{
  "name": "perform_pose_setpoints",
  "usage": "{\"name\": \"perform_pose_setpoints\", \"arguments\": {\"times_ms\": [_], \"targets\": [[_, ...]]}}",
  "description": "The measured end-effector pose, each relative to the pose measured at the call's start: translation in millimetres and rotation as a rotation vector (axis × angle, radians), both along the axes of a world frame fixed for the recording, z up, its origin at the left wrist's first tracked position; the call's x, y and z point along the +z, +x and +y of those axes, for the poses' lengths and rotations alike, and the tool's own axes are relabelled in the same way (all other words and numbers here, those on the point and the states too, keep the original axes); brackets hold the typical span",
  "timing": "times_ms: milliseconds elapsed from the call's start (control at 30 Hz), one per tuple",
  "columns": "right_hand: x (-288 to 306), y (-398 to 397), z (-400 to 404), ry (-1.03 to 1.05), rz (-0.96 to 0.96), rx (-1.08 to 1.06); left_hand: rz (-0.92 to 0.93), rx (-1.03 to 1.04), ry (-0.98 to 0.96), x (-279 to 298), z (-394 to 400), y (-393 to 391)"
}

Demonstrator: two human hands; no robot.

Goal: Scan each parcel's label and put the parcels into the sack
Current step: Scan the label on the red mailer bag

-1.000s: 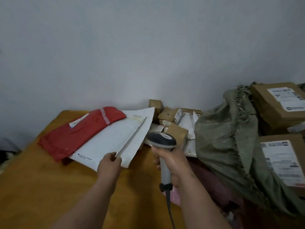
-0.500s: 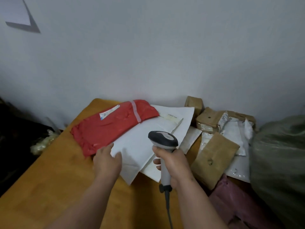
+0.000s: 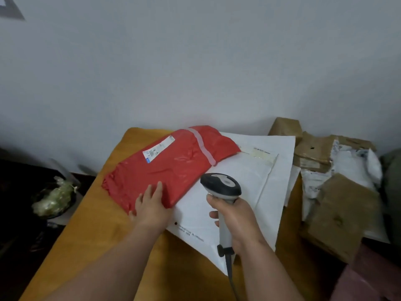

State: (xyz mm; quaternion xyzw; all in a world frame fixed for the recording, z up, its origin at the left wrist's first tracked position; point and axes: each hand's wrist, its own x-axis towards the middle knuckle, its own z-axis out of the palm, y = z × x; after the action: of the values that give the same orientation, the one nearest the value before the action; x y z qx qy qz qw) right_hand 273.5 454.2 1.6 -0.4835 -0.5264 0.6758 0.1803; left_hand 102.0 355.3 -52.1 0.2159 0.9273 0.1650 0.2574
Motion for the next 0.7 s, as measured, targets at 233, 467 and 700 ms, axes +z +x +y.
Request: {"name": "perform_pose_setpoints", "arguments": {"times_ms": [233, 467, 700], "targets": [[0.3, -6.8, -10.0, 0.003, -0.022, -0.129, 0.006, 0.088, 0.551, 4.7, -1.7, -11.1], [29.3, 12.3, -14.6, 0.102, 0.092, -0.333, 0.101, -0.204, 0.699, 52.1, 3.9, 50.6], [51.4, 83.8, -38.3, 0.071, 0.171, -0.453, -0.125, -0.455, 0.597, 71.9, -21.3, 149.4]]}}
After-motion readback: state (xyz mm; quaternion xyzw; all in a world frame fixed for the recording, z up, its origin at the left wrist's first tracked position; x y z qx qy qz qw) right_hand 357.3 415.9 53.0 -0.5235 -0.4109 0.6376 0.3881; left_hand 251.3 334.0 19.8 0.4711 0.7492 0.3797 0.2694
